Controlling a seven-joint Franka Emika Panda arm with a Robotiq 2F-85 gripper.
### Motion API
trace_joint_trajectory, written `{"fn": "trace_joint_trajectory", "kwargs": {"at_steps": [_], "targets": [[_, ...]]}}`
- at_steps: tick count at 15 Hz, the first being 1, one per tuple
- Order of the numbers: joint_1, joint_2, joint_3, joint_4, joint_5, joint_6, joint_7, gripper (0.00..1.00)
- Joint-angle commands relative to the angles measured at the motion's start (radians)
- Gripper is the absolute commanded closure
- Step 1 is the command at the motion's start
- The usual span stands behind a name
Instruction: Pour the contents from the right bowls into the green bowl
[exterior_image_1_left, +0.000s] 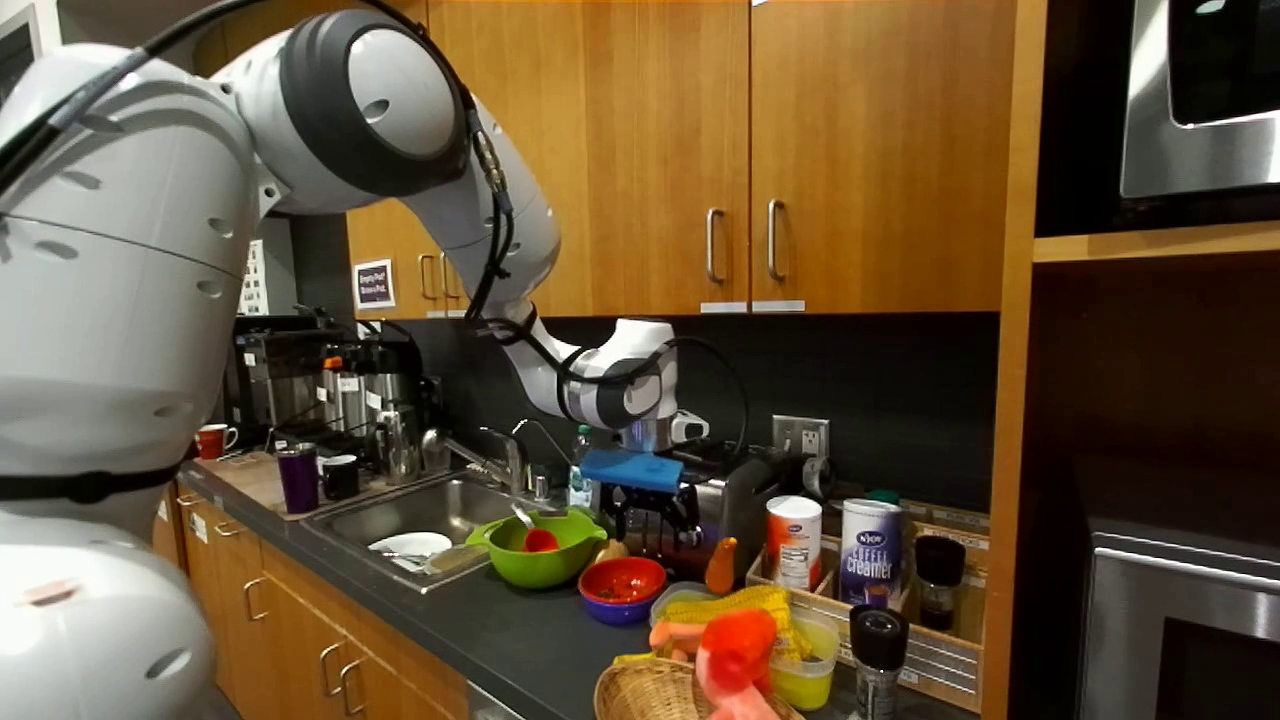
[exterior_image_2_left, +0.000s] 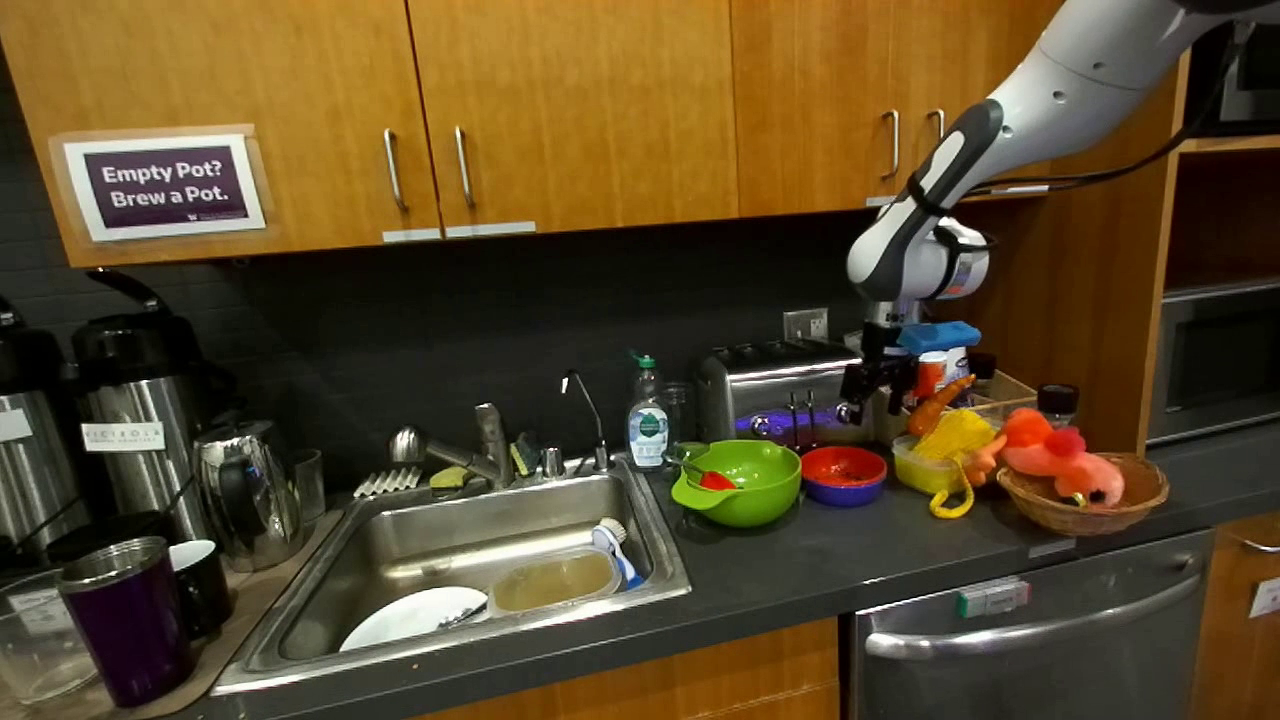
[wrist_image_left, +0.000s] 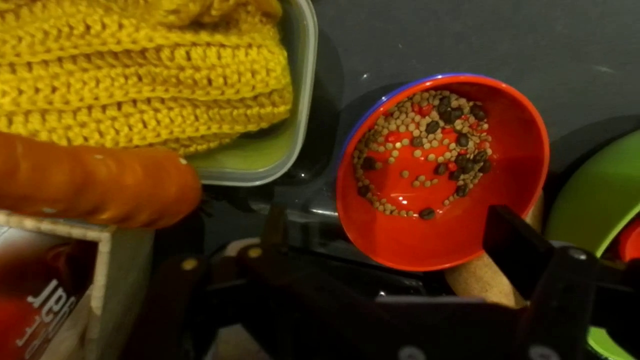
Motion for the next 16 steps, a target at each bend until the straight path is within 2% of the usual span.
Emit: {"fn": "trace_joint_trajectory", "kwargs": {"at_steps": [1,7,16], "targets": [[-0.003,0.029,0.020,0.006,0.064,0.042,-0.024,0.00],[-0.024,0.095,0.053,0.018,0.141,0.080,-0.067,0.00],[-0.057,0.124,0.063,0.022,0.139,0.102,-0.105,0.00]]}}
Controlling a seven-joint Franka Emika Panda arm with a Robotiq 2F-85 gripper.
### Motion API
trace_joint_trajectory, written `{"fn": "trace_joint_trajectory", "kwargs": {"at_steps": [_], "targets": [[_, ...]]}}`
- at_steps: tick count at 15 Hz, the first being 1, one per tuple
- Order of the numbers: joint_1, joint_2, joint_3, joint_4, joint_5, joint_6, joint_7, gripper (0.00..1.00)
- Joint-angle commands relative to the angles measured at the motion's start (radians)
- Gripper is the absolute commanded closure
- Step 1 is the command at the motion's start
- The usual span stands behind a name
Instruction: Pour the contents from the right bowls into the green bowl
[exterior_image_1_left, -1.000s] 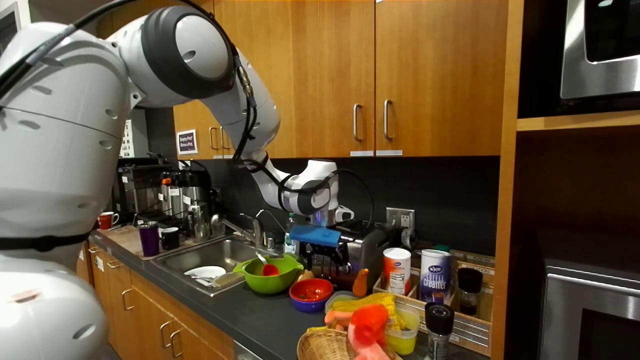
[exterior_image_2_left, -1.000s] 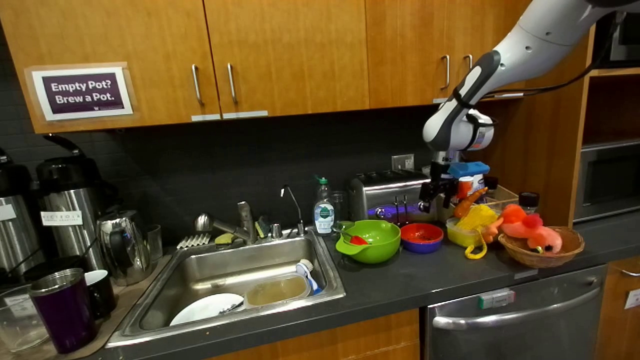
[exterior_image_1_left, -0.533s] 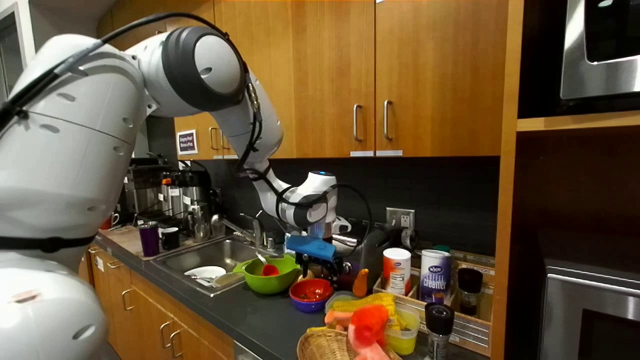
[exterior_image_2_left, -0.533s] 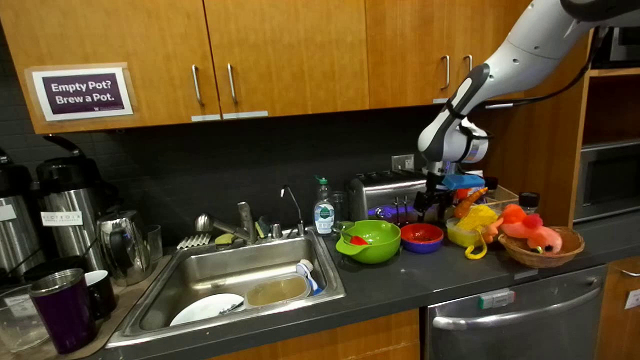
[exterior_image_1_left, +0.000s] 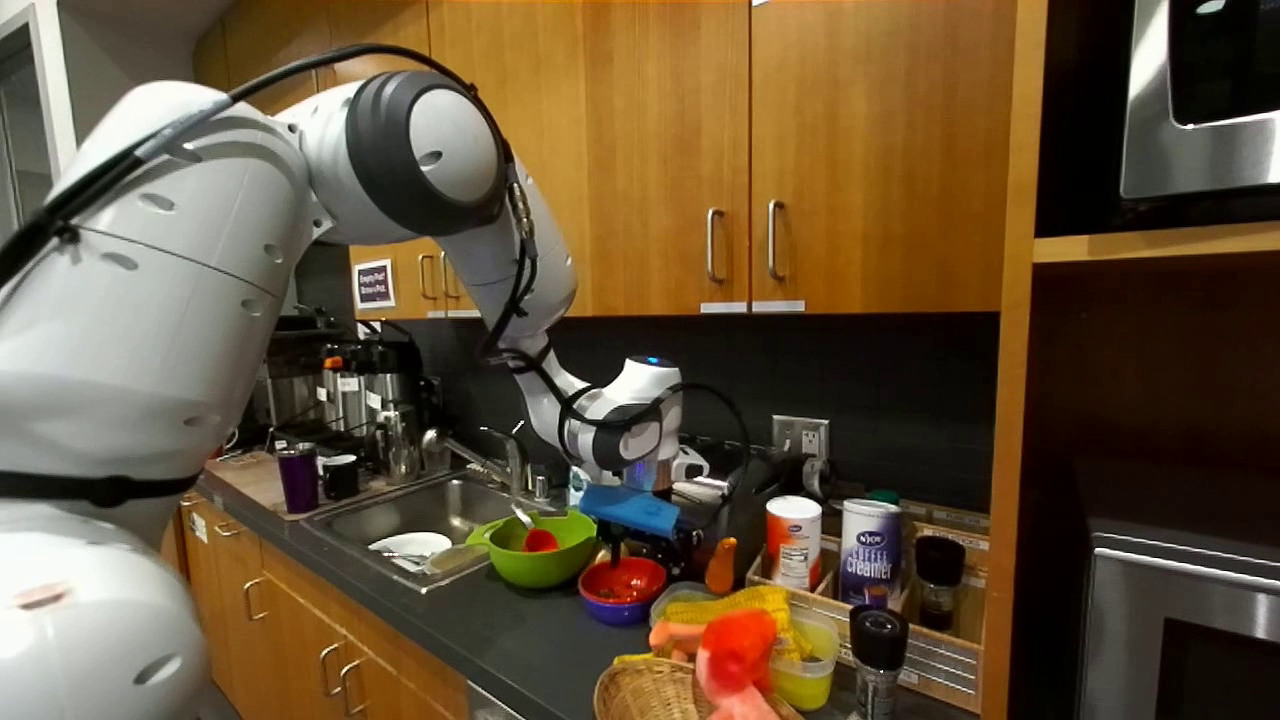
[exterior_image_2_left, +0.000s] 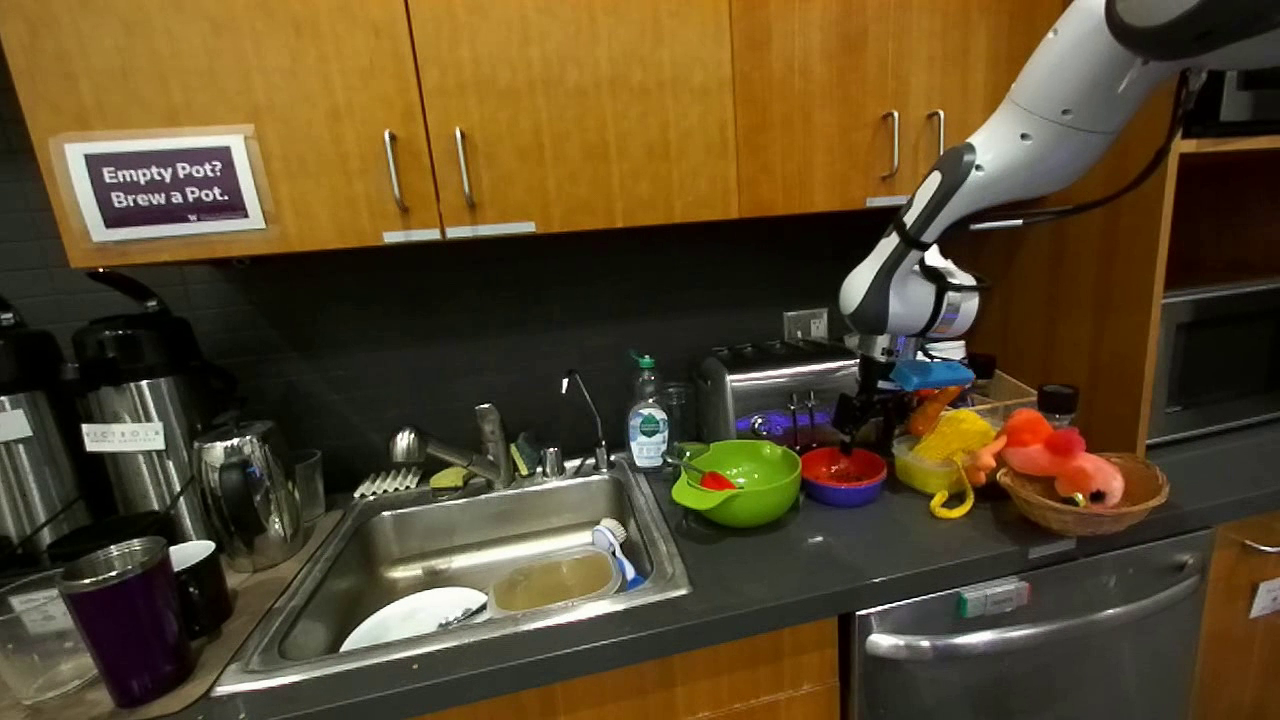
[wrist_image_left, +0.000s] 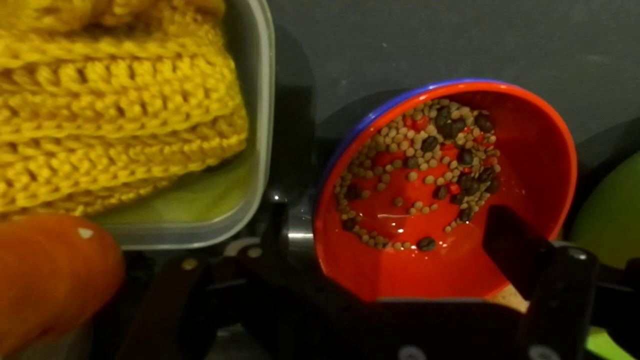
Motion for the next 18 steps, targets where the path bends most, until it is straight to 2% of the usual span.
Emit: {"fn": "trace_joint_trajectory", "kwargs": {"at_steps": [1,18], "targets": [[-0.029,0.013,0.020,0.015,0.022,0.008,-0.041,0.00],[-0.055,0.090,0.055,0.078,0.018,0.003,-0.061,0.00]]}}
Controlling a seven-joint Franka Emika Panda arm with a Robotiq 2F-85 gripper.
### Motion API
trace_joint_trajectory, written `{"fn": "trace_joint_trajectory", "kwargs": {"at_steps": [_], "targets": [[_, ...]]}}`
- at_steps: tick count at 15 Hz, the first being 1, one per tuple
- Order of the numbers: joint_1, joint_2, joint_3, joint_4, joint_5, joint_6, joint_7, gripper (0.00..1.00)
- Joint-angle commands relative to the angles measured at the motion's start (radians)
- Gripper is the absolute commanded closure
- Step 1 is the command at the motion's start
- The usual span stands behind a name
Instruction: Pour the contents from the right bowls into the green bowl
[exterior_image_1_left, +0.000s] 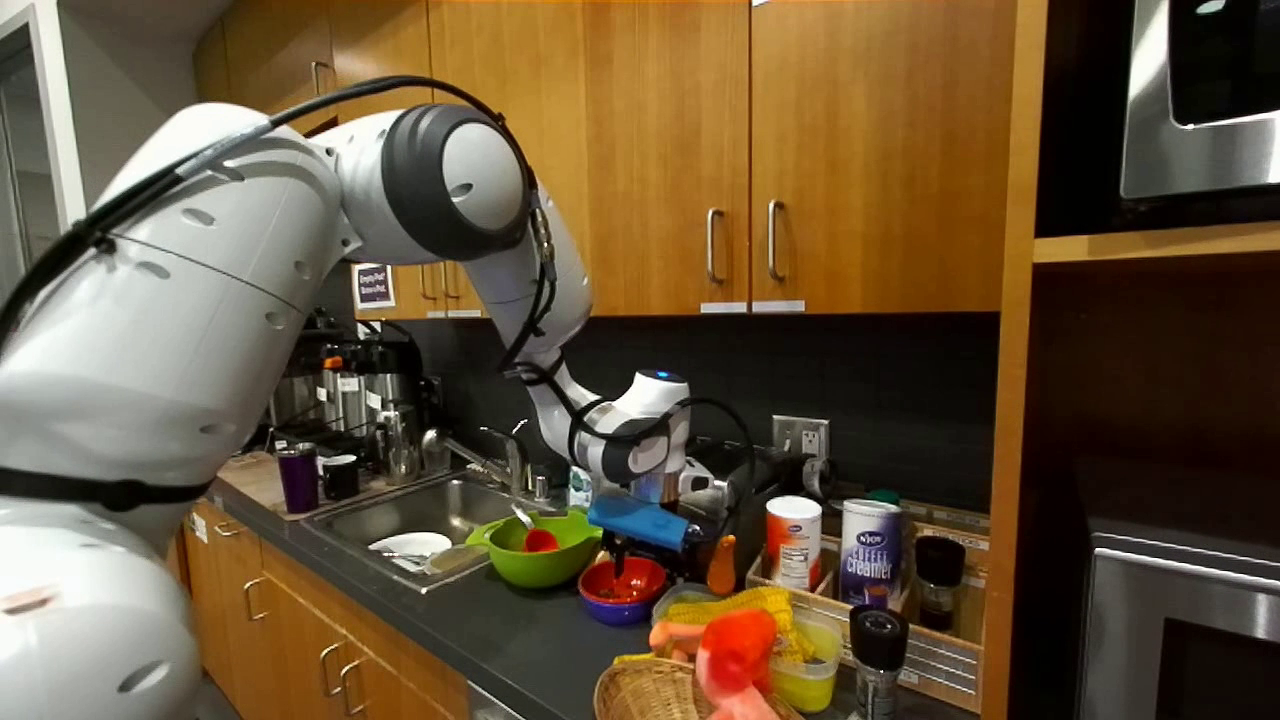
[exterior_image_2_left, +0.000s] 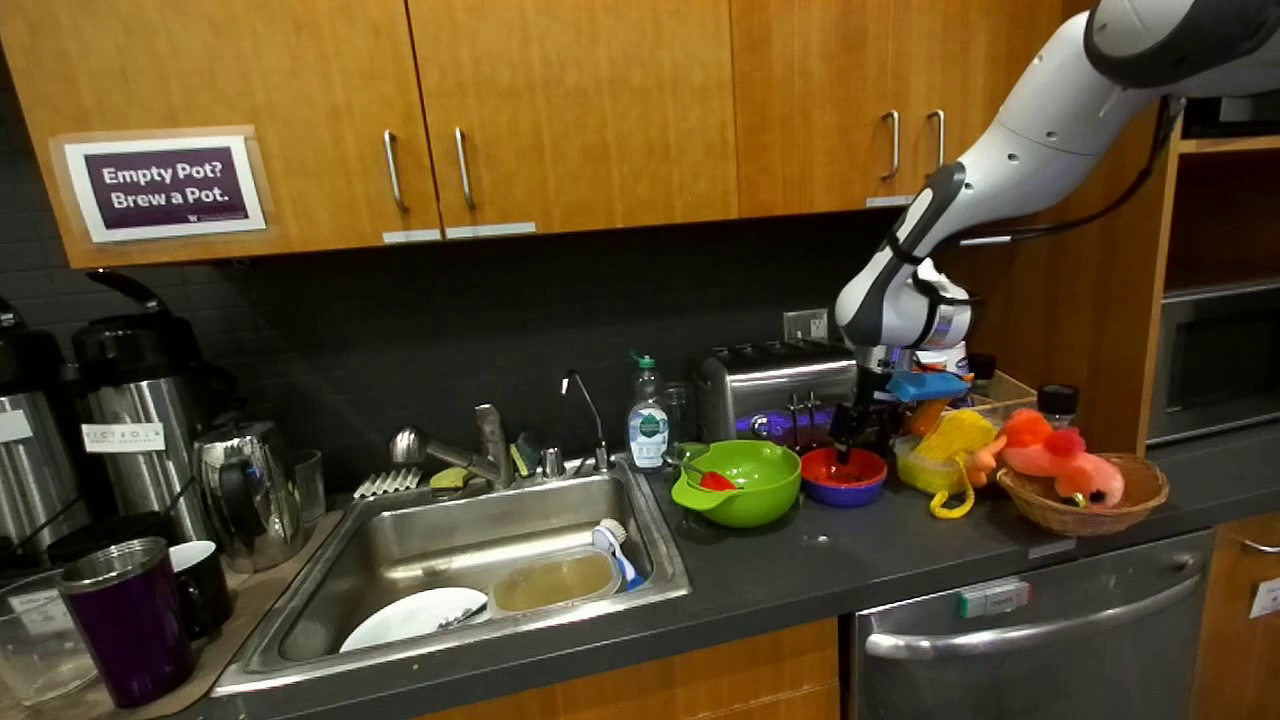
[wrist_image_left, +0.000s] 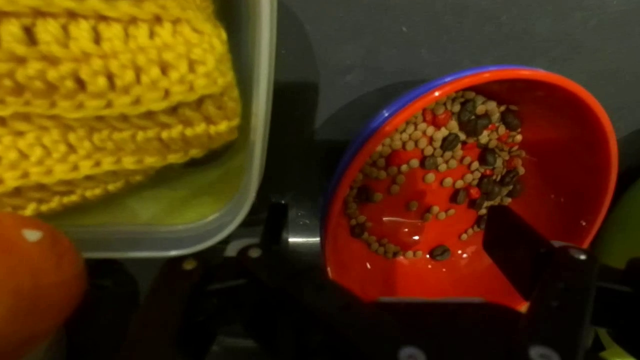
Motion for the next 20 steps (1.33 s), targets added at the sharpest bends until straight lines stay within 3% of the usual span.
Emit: {"fn": "trace_joint_trajectory", "kwargs": {"at_steps": [1,3,4,5,14,15,20], "targets": [[-0.018,0.019,0.019,0.022,0.017,0.000,-0.025,0.00],[-0.019,0.023,0.019,0.023,0.017,0.002,-0.024,0.00],[-0.019,0.024,0.019,0.023,0.016,0.002,-0.022,0.06],[-0.020,0.026,0.018,0.025,0.015,0.004,-0.021,0.27],[-0.024,0.023,0.013,0.029,0.009,0.006,-0.015,0.96],[-0.024,0.021,0.012,0.028,0.008,0.005,-0.014,1.00],[-0.027,0.017,0.011,0.025,0.009,0.006,-0.013,0.98]]}}
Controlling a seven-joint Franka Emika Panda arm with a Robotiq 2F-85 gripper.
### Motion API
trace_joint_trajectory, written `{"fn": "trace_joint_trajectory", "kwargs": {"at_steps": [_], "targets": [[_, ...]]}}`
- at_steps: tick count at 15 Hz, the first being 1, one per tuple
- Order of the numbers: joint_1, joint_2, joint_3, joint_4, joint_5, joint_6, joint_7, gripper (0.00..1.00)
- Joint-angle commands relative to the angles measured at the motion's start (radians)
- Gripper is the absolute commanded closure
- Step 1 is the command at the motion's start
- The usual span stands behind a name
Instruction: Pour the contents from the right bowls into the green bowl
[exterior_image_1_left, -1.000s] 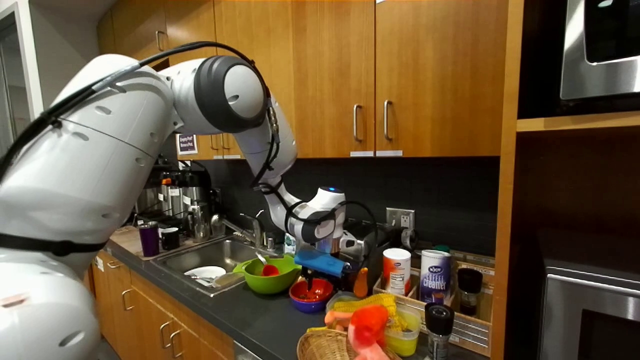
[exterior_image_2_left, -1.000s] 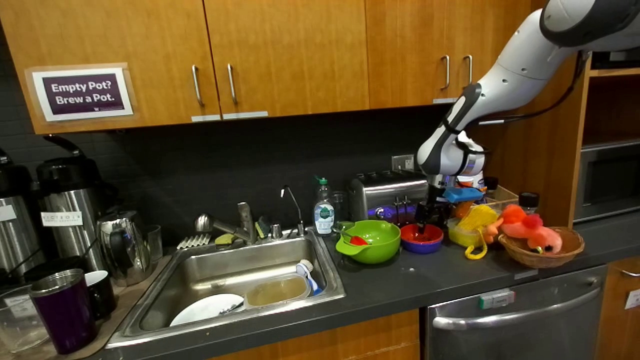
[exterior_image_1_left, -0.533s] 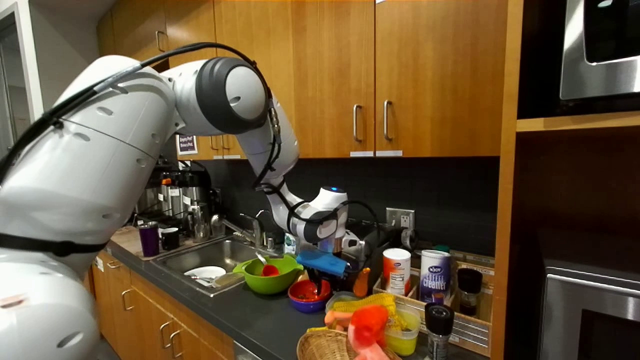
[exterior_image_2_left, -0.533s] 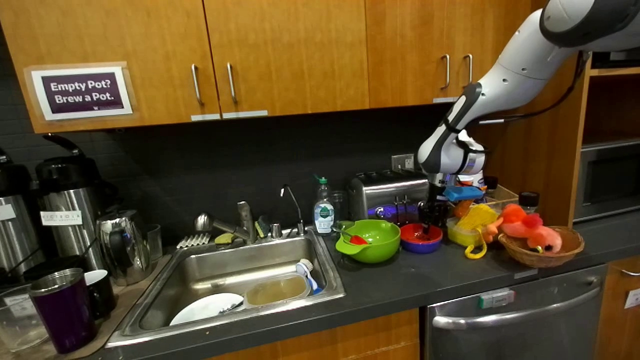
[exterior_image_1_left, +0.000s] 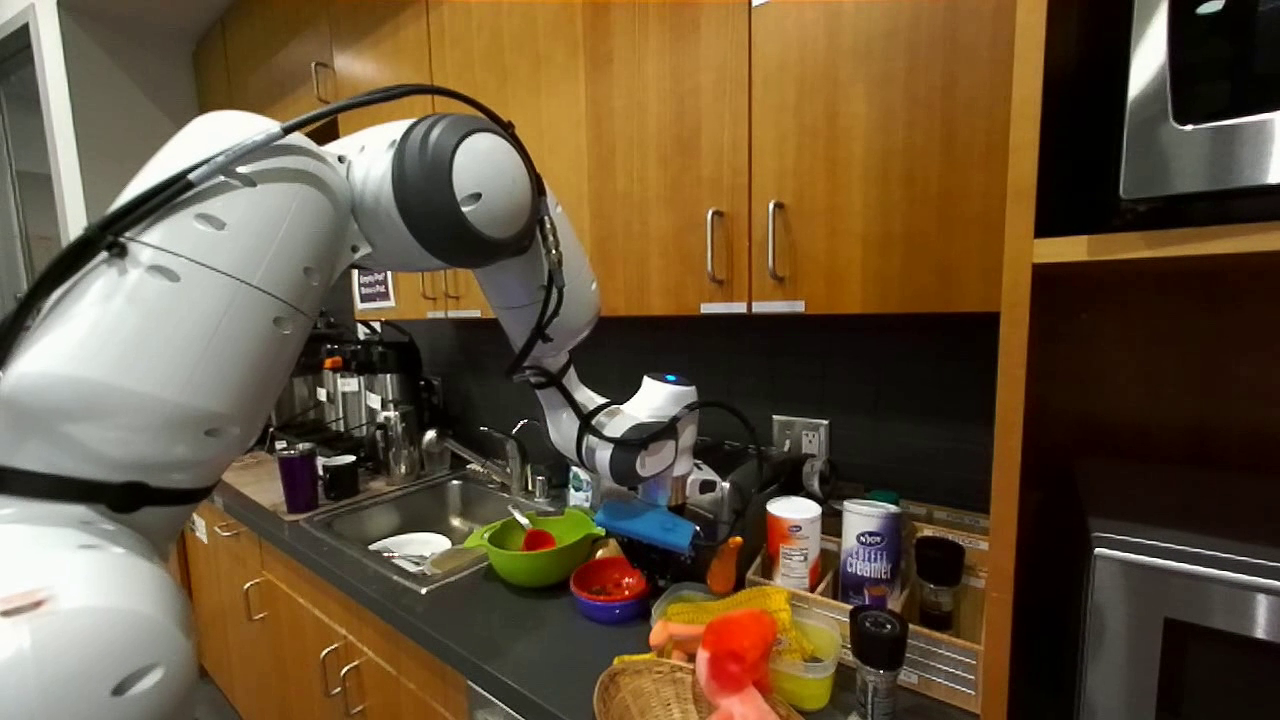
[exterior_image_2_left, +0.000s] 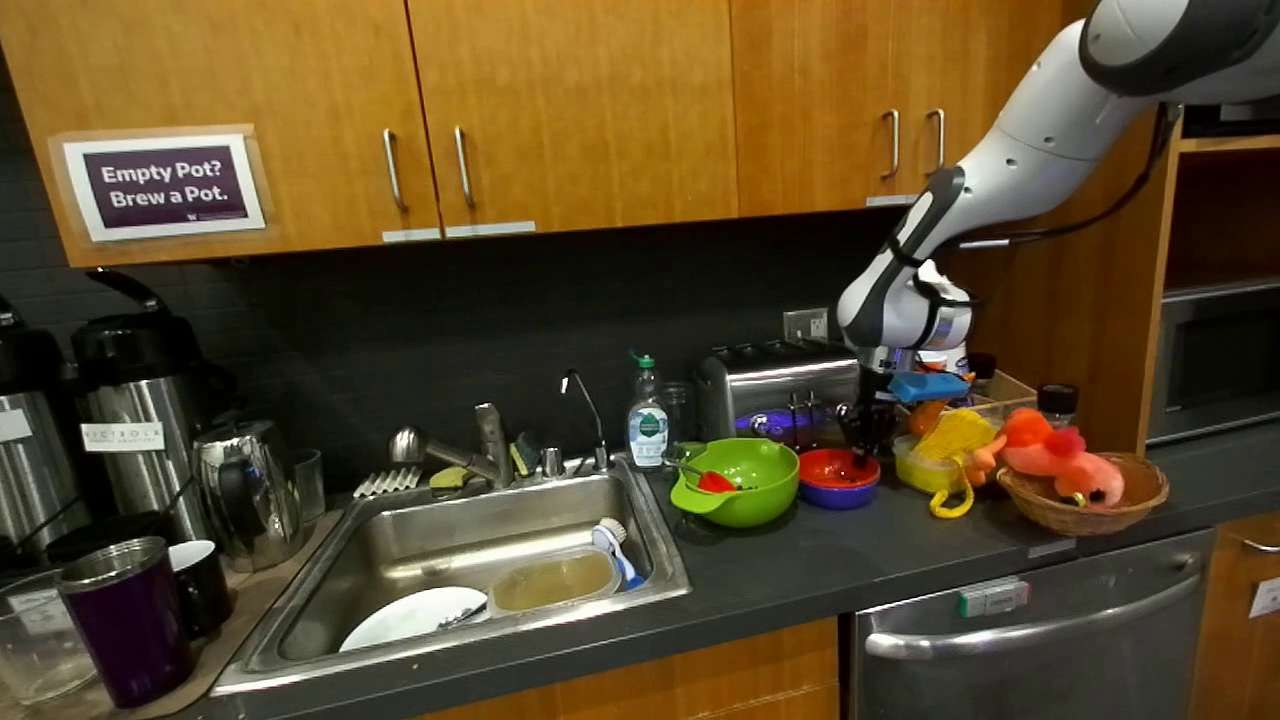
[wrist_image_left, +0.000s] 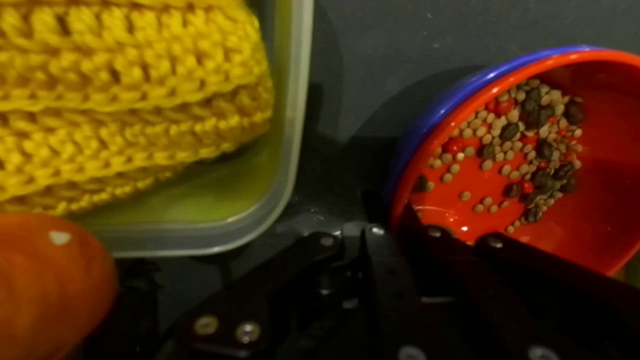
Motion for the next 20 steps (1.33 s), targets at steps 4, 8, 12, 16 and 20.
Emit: {"fn": "trace_joint_trajectory", "kwargs": {"at_steps": [4,8,12,16,20], "targets": [[-0.005,-0.021,0.004,-0.003,-0.001,-0.016,-0.001,0.98],[0.007,-0.057,-0.006,-0.013,-0.016,-0.046,0.016,0.98],[0.022,-0.094,-0.013,-0.014,-0.029,-0.094,0.023,0.98],[0.036,-0.136,-0.029,-0.021,-0.047,-0.139,0.032,0.98],[0.056,-0.182,-0.055,-0.032,-0.096,-0.182,0.051,0.98]]}}
